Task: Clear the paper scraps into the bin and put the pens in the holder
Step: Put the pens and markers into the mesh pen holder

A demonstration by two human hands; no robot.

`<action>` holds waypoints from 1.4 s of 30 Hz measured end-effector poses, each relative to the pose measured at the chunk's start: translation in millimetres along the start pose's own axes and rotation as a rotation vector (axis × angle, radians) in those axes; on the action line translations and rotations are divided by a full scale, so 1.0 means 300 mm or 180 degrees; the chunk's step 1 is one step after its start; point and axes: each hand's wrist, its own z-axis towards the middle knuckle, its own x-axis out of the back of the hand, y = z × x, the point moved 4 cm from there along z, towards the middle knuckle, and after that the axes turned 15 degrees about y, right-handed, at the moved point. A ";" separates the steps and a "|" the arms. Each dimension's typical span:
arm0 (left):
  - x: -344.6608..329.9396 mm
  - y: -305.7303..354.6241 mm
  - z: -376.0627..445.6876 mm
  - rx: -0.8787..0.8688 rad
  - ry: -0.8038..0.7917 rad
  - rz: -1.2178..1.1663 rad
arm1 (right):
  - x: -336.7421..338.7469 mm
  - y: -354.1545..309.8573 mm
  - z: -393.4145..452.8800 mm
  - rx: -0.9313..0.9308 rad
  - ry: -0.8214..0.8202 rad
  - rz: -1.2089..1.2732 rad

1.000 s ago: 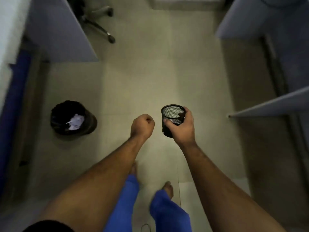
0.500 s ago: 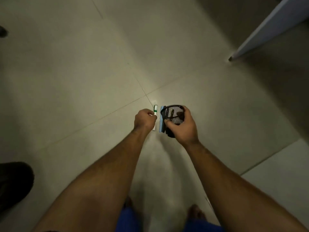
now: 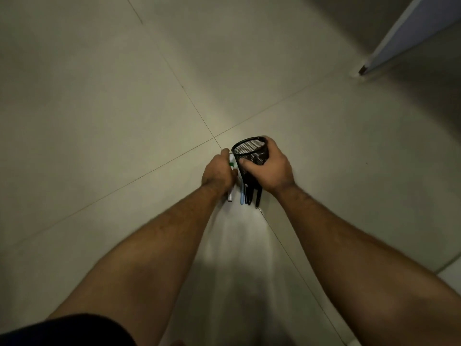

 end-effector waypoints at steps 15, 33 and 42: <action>0.291 0.167 0.166 0.0394 0.1361 -0.2593 | 0.089 0.016 0.071 0.0468 0.0462 -0.0791; 0.080 0.110 0.053 0.0806 0.0819 -0.1664 | 0.119 0.039 0.094 0.0049 0.0677 -0.0043; -0.032 0.049 -0.030 0.0742 0.0065 -0.0570 | 0.147 0.075 0.073 0.0111 0.1034 -0.0175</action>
